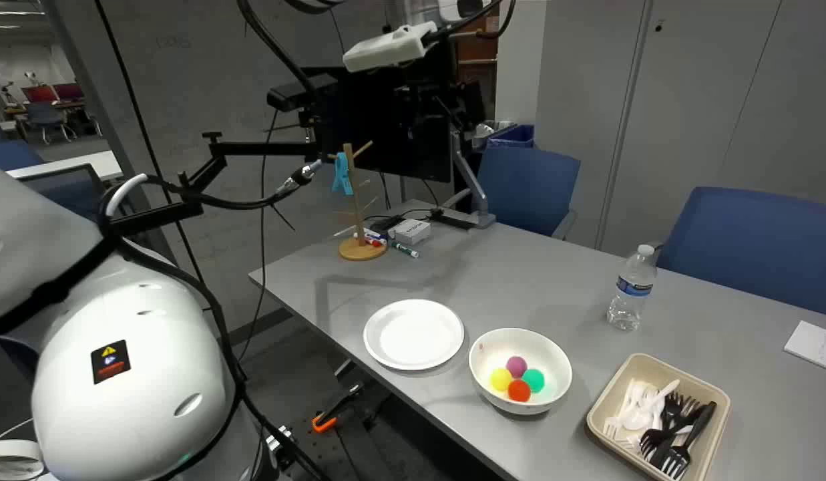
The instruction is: Move the green and purple objects from the bowl to the plate respectively
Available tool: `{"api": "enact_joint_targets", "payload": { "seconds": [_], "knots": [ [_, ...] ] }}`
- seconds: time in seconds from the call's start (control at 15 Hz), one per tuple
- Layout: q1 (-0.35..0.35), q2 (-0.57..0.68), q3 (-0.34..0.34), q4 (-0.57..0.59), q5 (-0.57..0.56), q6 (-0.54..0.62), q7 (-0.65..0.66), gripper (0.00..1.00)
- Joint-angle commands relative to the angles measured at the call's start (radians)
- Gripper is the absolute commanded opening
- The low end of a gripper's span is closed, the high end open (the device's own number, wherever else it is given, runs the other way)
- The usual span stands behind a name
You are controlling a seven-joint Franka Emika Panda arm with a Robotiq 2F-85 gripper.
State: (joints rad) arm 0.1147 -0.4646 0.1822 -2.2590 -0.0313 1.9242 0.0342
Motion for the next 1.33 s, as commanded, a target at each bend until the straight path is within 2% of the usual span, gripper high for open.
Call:
{"api": "enact_joint_targets", "payload": {
  "seconds": [0.0, 1.27],
  "knots": [
    [0.011, 0.004, -0.008, 0.002, -0.005, -0.002, 0.004, 1.0],
    [0.009, 0.006, -0.006, 0.004, -0.002, -0.01, 0.018, 1.0]
  ]
}}
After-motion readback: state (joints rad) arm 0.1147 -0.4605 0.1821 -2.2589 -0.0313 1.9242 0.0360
